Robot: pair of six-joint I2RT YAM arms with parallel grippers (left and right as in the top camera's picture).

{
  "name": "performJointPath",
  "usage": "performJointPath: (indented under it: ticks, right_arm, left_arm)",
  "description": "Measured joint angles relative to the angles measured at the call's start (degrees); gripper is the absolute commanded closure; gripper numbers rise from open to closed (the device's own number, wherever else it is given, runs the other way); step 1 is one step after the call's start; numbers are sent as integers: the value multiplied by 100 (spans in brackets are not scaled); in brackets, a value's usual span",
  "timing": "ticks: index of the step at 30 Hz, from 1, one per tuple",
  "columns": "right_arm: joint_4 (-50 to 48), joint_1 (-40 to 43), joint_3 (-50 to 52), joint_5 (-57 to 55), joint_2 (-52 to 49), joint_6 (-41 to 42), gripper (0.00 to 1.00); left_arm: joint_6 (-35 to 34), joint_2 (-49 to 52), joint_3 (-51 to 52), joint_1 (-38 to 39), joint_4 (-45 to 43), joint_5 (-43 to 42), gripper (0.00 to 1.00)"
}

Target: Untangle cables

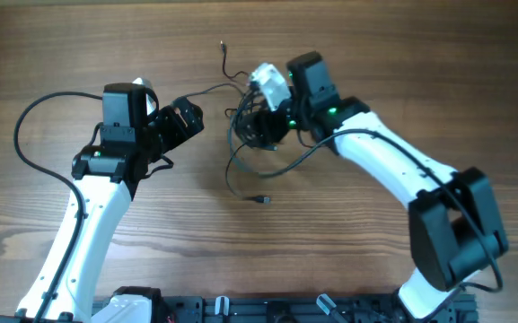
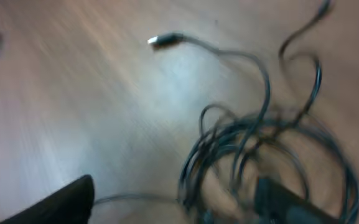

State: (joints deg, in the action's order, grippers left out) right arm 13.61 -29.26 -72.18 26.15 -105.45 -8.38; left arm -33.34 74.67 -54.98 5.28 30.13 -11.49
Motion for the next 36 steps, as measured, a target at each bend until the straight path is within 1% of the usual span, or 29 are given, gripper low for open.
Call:
performJointPath:
  ticks: [2, 3, 4, 5, 6, 8, 10, 12, 13, 14, 16, 18, 20, 21, 24, 26, 27, 28, 29, 33, 35, 36]
  right_arm:
    - [-555, -361, 13, -483, -256, -354, 16]
    - [-890, -503, 26, -693, -415, -463, 21]
    - [-1320, -627, 31, -1001, -643, -546, 25]
    - [-1561, -678, 31, -1250, -811, -555, 25]
    - [-1775, -682, 28, -1792, -1073, -496, 24]
    - [-1794, -568, 13, -2352, -1196, -197, 24]
    - [-1812, -472, -142, -2544, -1196, 236, 24]
    - [-1888, -345, -299, -2573, -1196, 765, 24]
    - [-1915, -306, -299, -2509, -1196, 883, 24]
    - [-1978, -240, -299, -2424, -1217, 1016, 27]
    - [-2109, -168, -304, -2321, -1314, 1182, 36]
    - [-2317, -72, -310, -2076, -1613, 1335, 57]
    - [-2529, -55, -308, -1803, -1788, 1421, 92]
    - [-2623, -59, -308, -1707, -1792, 1429, 96]
    - [-2691, -59, -308, -1274, -1792, 1460, 96]
    - [-2343, -59, -323, -994, -1716, 1574, 96]
    - [-1947, -57, -313, -774, -1499, 1655, 96]
    - [-1731, -52, -306, -551, -1215, 1718, 96]
    - [-1482, -46, -306, -179, -605, 1762, 96]
    - [-1128, -42, -332, 651, 1095, 1847, 96]
    - [-973, -42, -339, 1123, 1635, 1930, 96]
    - [-964, -42, -339, 1303, 1744, 1950, 96]
  left_arm:
    - [0, 20, 0, 0, -15, 0, 0]
    - [0, 44, -2, 0, -15, 0, 0]
    - [0, 68, -2, 0, -13, 0, 0]
    - [0, 81, -2, 0, -7, 0, 0]
    - [0, 87, -2, 0, -11, 2, 0]
    - [0, 90, -4, 0, -11, 2, 0]
    - [0, 92, -4, 0, -31, 0, 0]
    - [0, 92, -4, 0, -66, 0, 0]
    - [0, 101, -4, 0, -79, 0, 0]
    - [0, 122, -4, 0, -111, 0, 0]
    - [-2, 197, -4, 0, -186, 0, 0]
    - [0, 348, -7, 0, -208, 2, 0]
    - [-2, 498, -7, 0, -210, -37, 0]
    - [-2, 542, -7, 0, -205, -55, 0]
    - [-4, 723, -7, 0, -208, -297, 0]
    - [-4, 841, -7, 2, -208, -525, 0]
    - [-7, 909, -7, 42, -216, -581, 0]
    - [-7, 975, -7, 96, -225, -603, 0]
    - [-7, 1069, -7, 219, -258, -645, 0]
    - [-9, 1357, -7, 719, -581, -688, 0]
    - [-144, 1464, -7, 933, -894, -691, 0]
    - [-192, 1497, -7, 981, -992, -691, 0]
